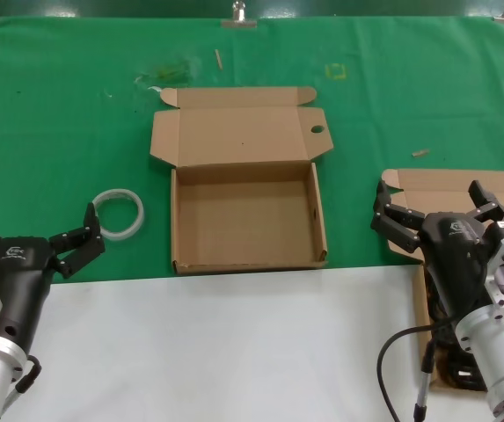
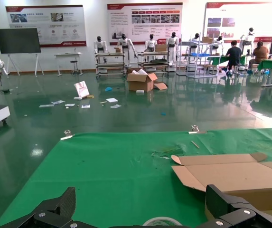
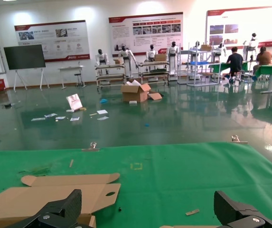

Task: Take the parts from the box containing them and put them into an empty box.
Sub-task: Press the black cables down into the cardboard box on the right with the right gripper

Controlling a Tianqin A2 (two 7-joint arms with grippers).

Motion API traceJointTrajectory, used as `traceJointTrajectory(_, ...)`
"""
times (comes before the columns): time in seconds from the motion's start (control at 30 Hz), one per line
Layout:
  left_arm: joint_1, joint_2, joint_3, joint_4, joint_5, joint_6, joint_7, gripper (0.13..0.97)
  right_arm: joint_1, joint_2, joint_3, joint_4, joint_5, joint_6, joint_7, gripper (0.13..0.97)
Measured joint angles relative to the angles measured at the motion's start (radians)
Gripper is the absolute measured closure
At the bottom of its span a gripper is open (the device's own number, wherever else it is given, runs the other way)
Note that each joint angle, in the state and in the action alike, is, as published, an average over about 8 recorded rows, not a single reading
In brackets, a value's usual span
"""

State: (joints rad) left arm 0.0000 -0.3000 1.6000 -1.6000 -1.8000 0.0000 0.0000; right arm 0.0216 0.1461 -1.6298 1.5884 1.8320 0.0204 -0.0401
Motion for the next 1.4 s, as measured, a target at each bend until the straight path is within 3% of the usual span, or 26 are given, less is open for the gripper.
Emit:
traceJointTrajectory(0.67,0.0,0.0,0.0,0.0,0.0,0.0,0.0,0.132,0.003,0.0,-0.005,-0.004,0.005,0.006,0.0,0.129)
traceJointTrajectory(0.87,0.0,0.0,0.0,0.0,0.0,0.0,0.0,0.132,0.02,0.0,-0.07,-0.021,0.087,0.094,-0.043,0.129)
traceJointTrajectory(1.17,0.0,0.0,0.0,0.0,0.0,0.0,0.0,0.132,-0.014,-0.001,-0.184,0.056,0.355,0.407,-0.364,0.129)
traceJointTrajectory(1.4,0.0,0.0,0.0,0.0,0.0,0.0,0.0,0.132,-0.091,-0.001,-0.181,0.183,0.423,0.696,-0.679,0.129)
